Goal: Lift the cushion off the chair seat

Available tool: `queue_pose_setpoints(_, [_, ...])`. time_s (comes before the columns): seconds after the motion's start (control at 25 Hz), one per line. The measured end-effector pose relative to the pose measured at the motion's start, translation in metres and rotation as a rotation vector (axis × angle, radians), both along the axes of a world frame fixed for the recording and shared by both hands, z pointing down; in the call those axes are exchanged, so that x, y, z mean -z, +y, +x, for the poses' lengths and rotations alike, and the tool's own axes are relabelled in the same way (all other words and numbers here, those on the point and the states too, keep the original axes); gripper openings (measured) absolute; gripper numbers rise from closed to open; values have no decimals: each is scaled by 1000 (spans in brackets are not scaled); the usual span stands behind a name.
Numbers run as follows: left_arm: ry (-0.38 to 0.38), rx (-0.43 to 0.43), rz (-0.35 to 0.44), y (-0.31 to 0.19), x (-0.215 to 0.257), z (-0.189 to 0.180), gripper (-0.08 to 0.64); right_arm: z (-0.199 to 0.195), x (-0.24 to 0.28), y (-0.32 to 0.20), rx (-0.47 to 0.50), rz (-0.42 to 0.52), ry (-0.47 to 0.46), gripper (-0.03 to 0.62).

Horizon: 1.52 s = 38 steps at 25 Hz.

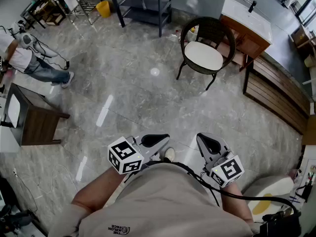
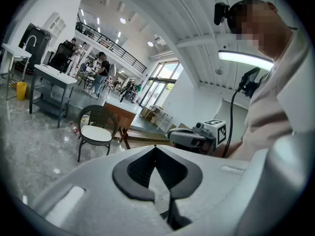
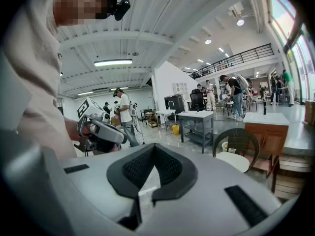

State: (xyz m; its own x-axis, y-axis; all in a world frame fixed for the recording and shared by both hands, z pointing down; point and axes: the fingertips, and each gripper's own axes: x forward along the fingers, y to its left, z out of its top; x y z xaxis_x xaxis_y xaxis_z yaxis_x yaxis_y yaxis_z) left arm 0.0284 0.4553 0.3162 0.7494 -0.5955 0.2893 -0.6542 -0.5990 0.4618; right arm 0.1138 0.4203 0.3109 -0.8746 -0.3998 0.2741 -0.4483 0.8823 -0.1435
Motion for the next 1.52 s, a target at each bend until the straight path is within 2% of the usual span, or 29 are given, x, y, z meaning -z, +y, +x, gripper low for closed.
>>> queue_pose_setpoints(0.28, [-16, 45, 18, -20, 2, 18, 6, 28, -10, -29, -12, 19, -15, 12])
queue_pose_setpoints(0.44, [-28, 36, 21, -44, 1, 16, 8, 33, -22, -48, -43, -4, -24, 12])
queue_pose_setpoints(0.64, [-27, -10, 11, -94, -10, 4, 8, 30, -46, -95, -117, -77, -29, 12])
queue_pose_setpoints(0.8, [-16, -60, 11, -157, -20, -27, 6, 4, -59, -150, -193, -103, -18, 14])
queue_pose_setpoints(1.0, [-22, -148, 25, -233, -17, -82, 8, -42, -75, -228, -321, -228, -73, 22])
queue_pose_setpoints(1.16, [-29, -254, -16, -288, -29, -113, 8, -56, -106, -297, -476, -376, -184, 74])
queue_pose_setpoints(1.36, [-37, -287, 4, -336, -29, -130, 8, -58, -156, -364, -596, -515, -265, 95])
queue_pose_setpoints(1.52, [-35, -291, -22, -377, -39, -124, 8, -44, -228, -421, -684, -652, -320, 95])
